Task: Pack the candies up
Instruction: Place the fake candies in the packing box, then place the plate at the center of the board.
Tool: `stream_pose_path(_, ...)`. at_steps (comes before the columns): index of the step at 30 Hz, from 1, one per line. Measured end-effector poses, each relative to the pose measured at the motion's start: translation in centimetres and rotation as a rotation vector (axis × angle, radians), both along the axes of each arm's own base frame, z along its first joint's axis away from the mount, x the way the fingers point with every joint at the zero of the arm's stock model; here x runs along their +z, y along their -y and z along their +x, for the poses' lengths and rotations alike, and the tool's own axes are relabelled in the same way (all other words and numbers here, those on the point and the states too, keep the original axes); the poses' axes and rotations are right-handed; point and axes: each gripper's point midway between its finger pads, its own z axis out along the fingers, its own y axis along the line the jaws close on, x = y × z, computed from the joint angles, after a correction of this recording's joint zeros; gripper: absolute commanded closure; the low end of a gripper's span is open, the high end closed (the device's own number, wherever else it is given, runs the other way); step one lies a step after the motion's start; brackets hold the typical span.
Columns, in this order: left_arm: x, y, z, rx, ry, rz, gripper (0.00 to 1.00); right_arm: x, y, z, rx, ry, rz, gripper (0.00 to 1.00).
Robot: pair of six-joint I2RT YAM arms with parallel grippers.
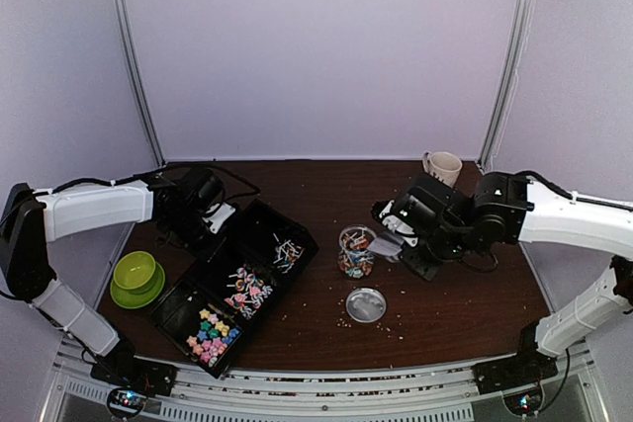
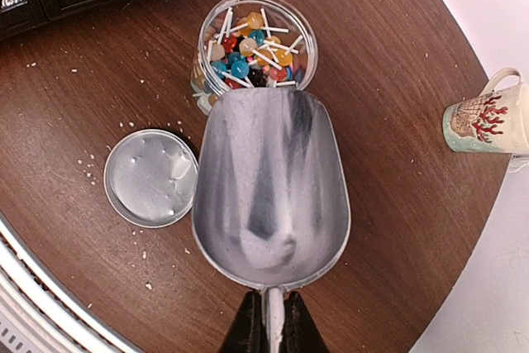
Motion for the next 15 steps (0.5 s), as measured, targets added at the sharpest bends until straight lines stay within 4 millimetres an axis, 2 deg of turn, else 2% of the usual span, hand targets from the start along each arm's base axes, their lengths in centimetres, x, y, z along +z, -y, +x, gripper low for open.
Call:
stream_pose_path(9,0.0,-0.03,0.02,0.001,0.001,0.001,1.0,0.04,0.45,-0.2,0.021,-0.03,-0.082,1.0)
stream_pose_path(15,0.0,-0.05,0.02,0.002,0.001,0.002,1.0,0.77,-0.29,0.59,0.015,0.023,-0.031,1.0)
